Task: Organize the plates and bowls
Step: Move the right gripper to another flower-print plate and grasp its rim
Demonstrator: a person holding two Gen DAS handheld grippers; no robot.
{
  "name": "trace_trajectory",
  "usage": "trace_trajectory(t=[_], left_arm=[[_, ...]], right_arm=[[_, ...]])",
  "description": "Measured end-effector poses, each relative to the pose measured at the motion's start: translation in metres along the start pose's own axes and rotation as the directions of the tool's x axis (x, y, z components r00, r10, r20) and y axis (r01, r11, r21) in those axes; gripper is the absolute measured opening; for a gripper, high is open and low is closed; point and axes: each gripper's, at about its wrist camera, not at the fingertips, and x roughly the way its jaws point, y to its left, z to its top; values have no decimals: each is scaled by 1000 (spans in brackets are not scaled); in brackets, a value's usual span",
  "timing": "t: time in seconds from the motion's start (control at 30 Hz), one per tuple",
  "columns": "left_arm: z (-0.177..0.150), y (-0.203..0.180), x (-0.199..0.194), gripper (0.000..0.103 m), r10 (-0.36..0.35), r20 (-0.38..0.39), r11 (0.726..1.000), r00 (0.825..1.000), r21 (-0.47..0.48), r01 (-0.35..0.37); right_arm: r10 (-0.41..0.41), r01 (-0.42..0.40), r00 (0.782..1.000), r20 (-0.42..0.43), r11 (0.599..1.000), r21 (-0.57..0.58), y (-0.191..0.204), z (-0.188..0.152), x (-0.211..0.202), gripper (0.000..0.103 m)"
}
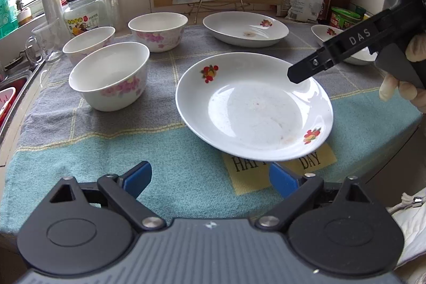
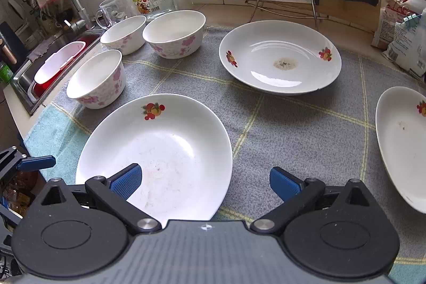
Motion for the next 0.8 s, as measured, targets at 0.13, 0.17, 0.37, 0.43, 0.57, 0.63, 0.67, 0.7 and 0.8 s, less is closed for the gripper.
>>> trace_trajectory(t=[0.13, 0.17, 0.37, 0.43, 0.57, 0.63, 0.67, 0.7, 0.8], left_arm=[[-3, -6, 13, 95, -50, 1, 997, 999, 67, 50], [-3, -7, 16, 95, -61, 2, 995, 998, 83, 61], [2, -10, 30, 96, -120, 20, 984, 993, 131, 117], [4, -9, 35, 100, -130, 25, 982, 991, 139, 126], [4, -10, 39, 103, -157, 44, 975, 987, 168, 148], [3, -8, 40, 103, -174, 55, 970, 983, 183, 161], [3, -8, 40, 103, -178, 57, 969, 982, 186, 165], [3, -8, 40, 103, -181, 56, 968, 982, 189, 167], [3, -8, 40, 103, -188, 61, 965, 980, 195, 173]], right_arm=[[-5, 5, 1000, -21, 1000, 19, 6, -5, 3, 103], [-5, 6, 1000, -25, 1000, 24, 7, -7, 3, 103], [-20, 22, 999, -38, 999, 49, 11, -14, 4, 103], [-19, 21, 999, -46, 998, 52, 12, -16, 5, 103], [-14, 18, 998, -56, 998, 65, 12, -20, 7, 103], [-5, 9, 998, -58, 997, 75, 13, -21, 9, 103], [3, 2, 998, -57, 997, 80, 13, -21, 10, 103], [9, -4, 998, -57, 996, 85, 13, -20, 11, 103], [34, -28, 998, -56, 994, 105, 14, -18, 17, 103]])
